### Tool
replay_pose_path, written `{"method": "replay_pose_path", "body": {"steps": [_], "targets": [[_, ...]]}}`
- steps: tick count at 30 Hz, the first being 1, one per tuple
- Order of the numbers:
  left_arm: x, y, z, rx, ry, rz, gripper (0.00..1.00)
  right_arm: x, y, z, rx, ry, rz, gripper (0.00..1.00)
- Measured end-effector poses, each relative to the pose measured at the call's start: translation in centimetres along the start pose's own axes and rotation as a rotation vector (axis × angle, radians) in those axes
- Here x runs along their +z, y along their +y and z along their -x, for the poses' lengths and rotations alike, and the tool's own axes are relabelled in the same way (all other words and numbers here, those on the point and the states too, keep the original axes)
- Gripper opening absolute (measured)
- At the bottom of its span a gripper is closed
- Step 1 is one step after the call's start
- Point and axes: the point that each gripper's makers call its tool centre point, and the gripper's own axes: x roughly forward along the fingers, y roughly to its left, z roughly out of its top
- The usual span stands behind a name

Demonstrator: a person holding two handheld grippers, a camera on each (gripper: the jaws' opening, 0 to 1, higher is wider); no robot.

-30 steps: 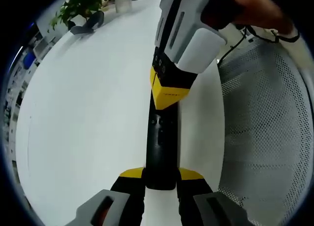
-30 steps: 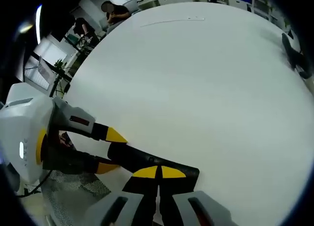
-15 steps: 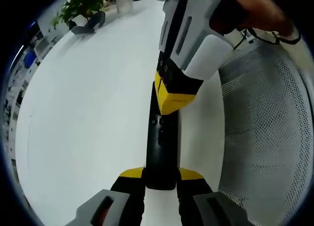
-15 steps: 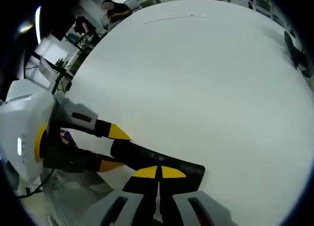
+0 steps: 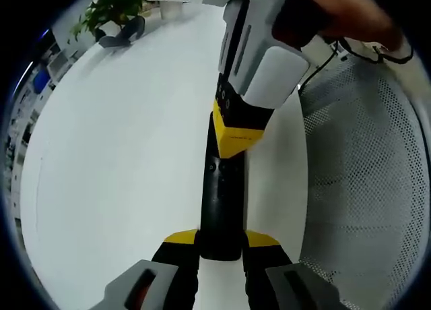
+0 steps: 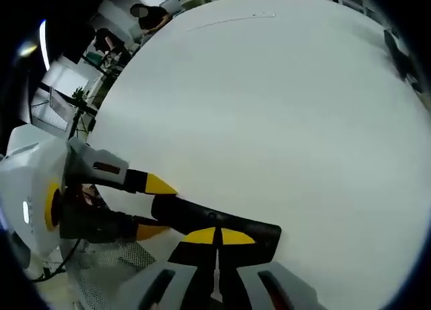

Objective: Press the specified remote control buttons in sequence, fully releasing each button before pressing the next.

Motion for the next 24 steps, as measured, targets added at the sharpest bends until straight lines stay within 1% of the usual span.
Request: {"method": "replay_pose_path", "body": {"steps": [5,9,12,16,20,23,24], "targets": [[0.03,-0.08,0.02,-0.011,0.007,-0.001,0.22,-0.13,0.07,0.07,-0.016,0.008,0.017,0.0],[0.02,-0.06,-0.01,-0.005,0.01,-0.001,0.22,-0.15,0.06,0.1,-0.013,0.014,0.007,0.0],[0.03,-0.04,-0.01,-0.006,0.01,0.0,0.22,-0.17,0.09,0.11,-0.005,0.023,0.015,0.0],[0.03,-0.02,-0.04,-0.005,0.017,-0.001,0.22,-0.29,0.2,0.23,0.003,0.013,0.026,0.0],[0.03,-0.15,-0.08,0.012,0.027,-0.012,0.22,-0.45,0.25,0.46,0.036,0.0,-0.006,0.0],[0.0,-0.09,-0.06,0.012,0.026,-0.009,0.22,-0.43,0.27,0.47,0.043,-0.018,-0.016,0.0],[0.0,-0.07,-0.06,0.009,0.026,-0.007,0.22,-0.43,0.34,0.47,0.041,-0.026,-0.007,0.0]]}}
